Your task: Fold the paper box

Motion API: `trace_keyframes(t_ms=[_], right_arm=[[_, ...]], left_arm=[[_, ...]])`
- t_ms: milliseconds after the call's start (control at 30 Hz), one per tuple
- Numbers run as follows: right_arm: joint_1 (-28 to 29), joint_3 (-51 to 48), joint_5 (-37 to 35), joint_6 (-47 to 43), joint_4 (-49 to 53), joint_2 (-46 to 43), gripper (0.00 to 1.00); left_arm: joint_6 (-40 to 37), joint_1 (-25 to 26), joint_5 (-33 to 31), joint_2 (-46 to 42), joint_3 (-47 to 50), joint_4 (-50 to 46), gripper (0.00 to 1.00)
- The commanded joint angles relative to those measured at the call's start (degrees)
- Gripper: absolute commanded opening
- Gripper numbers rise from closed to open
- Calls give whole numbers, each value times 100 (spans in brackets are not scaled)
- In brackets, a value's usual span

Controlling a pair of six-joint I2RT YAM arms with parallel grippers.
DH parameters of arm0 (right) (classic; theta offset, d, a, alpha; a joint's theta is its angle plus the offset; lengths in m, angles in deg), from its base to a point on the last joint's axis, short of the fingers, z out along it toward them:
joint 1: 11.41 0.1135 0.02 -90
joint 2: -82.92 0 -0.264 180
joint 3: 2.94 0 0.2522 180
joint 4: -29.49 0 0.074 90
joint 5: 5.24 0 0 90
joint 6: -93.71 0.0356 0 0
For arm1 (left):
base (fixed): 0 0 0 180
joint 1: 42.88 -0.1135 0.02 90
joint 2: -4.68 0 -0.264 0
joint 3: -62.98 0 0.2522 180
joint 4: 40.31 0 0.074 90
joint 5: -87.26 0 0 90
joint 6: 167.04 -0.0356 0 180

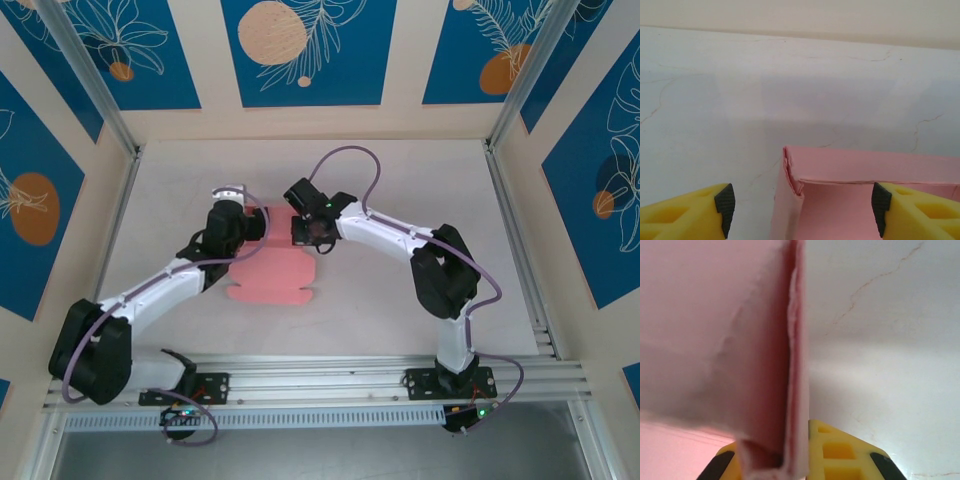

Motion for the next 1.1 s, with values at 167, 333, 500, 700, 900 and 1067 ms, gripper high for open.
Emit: trace_keyframes(t_ms=[167,333,500,700,900,1067], right_arm=[[-73,360,169,-236,525,16,0],[-86,448,170,-236,606,4,0],[-90,498,187,-230,607,30,0],[-90,528,187,-219,598,33,0],[-91,522,208,-210,572,3,0],[-83,520,256,-201,547,-36,0]], left_arm=[[-264,-163,439,21,-291,-1051,76],[-268,-163,512,114,-297,-1252,71],[-268,-163,474,218,-246,-1407,57],[-233,-164,396,363,-193,-1481,53],[-223,-163,286,476,-158,-1489,47],[-206,-154,80,632,-114,-1298,34]])
